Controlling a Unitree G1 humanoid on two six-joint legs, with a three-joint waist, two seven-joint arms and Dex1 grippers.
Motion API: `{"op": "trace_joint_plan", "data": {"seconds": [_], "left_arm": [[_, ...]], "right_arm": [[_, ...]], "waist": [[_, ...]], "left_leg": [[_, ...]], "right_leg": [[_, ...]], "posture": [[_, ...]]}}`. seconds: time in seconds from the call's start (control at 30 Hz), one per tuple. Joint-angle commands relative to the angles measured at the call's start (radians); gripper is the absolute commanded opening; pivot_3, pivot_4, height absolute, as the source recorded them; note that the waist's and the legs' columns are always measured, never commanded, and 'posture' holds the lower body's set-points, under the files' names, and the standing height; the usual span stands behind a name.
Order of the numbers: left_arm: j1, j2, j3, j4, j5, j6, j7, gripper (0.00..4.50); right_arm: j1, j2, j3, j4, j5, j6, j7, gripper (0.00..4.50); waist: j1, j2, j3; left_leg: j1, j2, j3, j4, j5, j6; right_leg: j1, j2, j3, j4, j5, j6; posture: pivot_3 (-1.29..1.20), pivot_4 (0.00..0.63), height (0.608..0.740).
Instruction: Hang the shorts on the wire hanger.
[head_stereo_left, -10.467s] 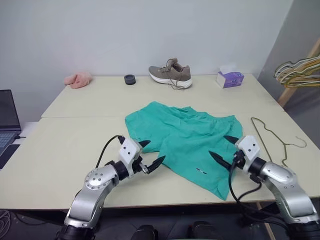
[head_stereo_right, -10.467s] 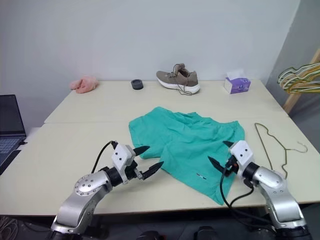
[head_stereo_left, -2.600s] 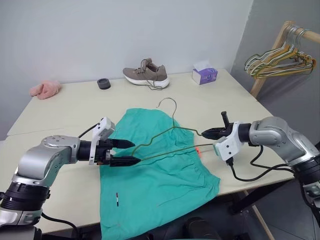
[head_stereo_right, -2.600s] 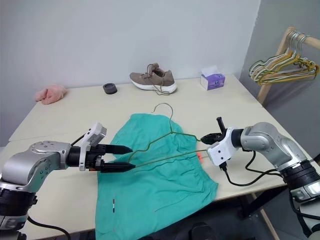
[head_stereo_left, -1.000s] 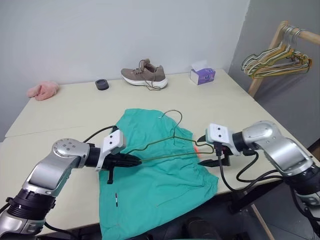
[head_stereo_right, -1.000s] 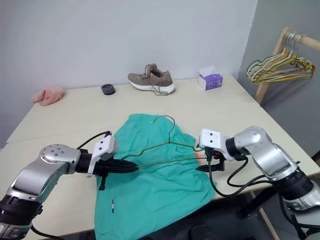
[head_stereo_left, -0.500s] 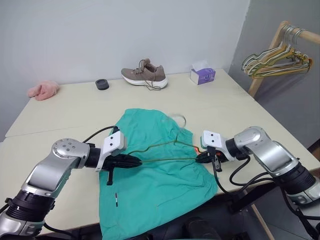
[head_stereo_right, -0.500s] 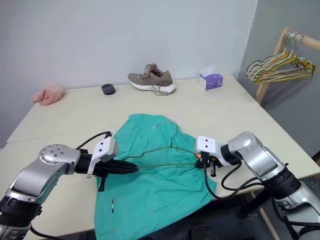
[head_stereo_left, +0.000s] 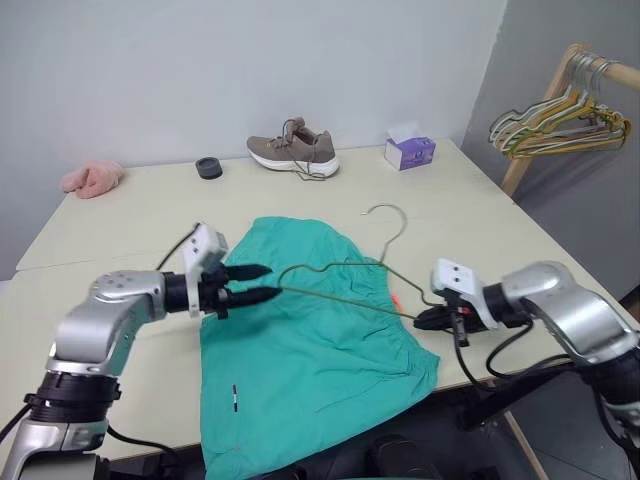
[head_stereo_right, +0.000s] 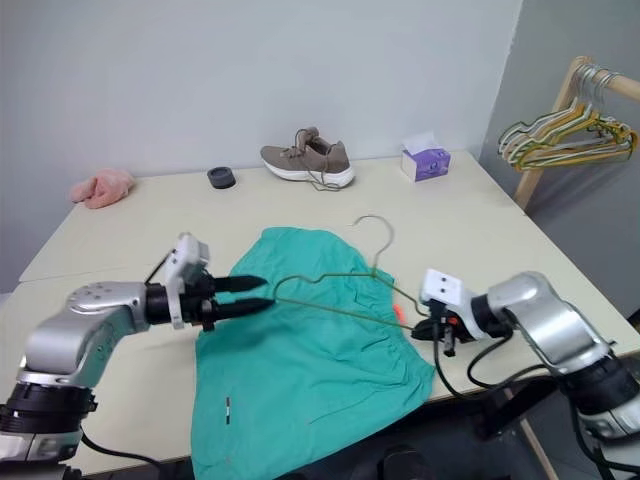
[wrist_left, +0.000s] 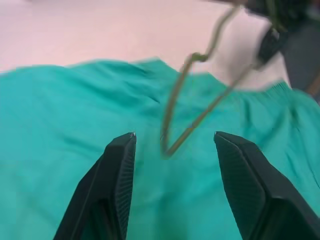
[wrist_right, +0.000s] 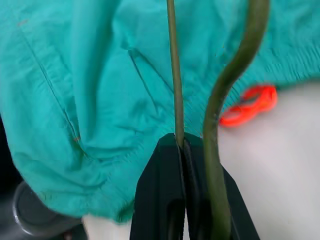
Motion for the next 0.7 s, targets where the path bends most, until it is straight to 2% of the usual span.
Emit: {"op": "trace_joint_plan", "data": {"seconds": [0.03,0.13,0.17,0.23,0.37,0.53,0.7], "left_arm": [[-0.026,0.007,0.028,0.025,-0.003,0.017,0.030,2.63],[-0.024,0.010,0.011,0.050,0.036,-0.012,0.043,2.63],[-0.023,0.008,0.004,0.063,0.052,-0.033,0.045,2.80],[-0.024,0.008,-0.005,0.079,0.066,-0.054,0.036,3.21],[-0.020,0.008,-0.048,0.086,0.123,-0.135,0.023,4.47],[0.000,0.014,-0.107,0.072,0.179,-0.212,-0.021,4.47],[0.005,0.012,-0.135,0.055,0.199,-0.247,-0.043,4.47]], "right_arm": [[0.043,-0.027,-0.100,-0.030,0.041,0.015,-0.031,0.00],[0.109,-0.050,-0.164,-0.024,0.059,0.036,-0.061,0.00],[0.140,-0.061,-0.190,-0.023,0.067,0.044,-0.069,0.00],[0.194,-0.082,-0.231,-0.025,0.080,0.058,-0.082,0.00],[0.312,-0.117,-0.328,-0.008,0.101,0.095,-0.109,0.00],[0.404,-0.127,-0.405,-0.008,0.128,0.162,-0.154,0.00],[0.457,-0.126,-0.421,-0.034,0.132,0.177,-0.178,0.00]], "waist": [[-0.001,0.000,0.000],[-0.004,0.000,0.000],[-0.004,0.000,0.000],[-0.004,0.000,0.000],[-0.005,0.000,0.000],[-0.010,0.000,-0.001],[-0.026,0.000,-0.001]], "left_leg": [[0.000,0.000,0.001,0.000,0.000,0.000],[0.000,0.000,0.001,0.000,0.000,0.000],[0.000,0.000,0.001,0.000,0.000,0.000],[0.001,0.000,0.001,0.000,0.000,0.000],[0.000,0.000,0.002,0.000,0.000,0.000],[0.001,0.000,0.003,0.000,0.000,0.000],[0.001,0.000,0.003,0.001,0.000,0.000]], "right_leg": [[0.000,0.000,0.001,0.000,0.000,0.000],[0.000,0.000,0.001,0.000,0.000,0.000],[0.000,0.000,0.001,0.000,0.000,0.000],[0.000,0.000,0.001,0.000,0.000,0.000],[0.000,0.000,0.002,0.000,0.000,0.000],[0.000,0.000,0.002,0.000,0.000,0.000],[0.001,0.001,0.003,0.000,0.001,0.001]], "posture": [[-0.23,0.000,0.740],[-0.25,0.000,0.740],[-0.25,0.000,0.740],[-0.26,0.000,0.740],[-0.28,0.000,0.740],[-0.29,0.000,0.740],[-0.29,0.000,0.740]]}}
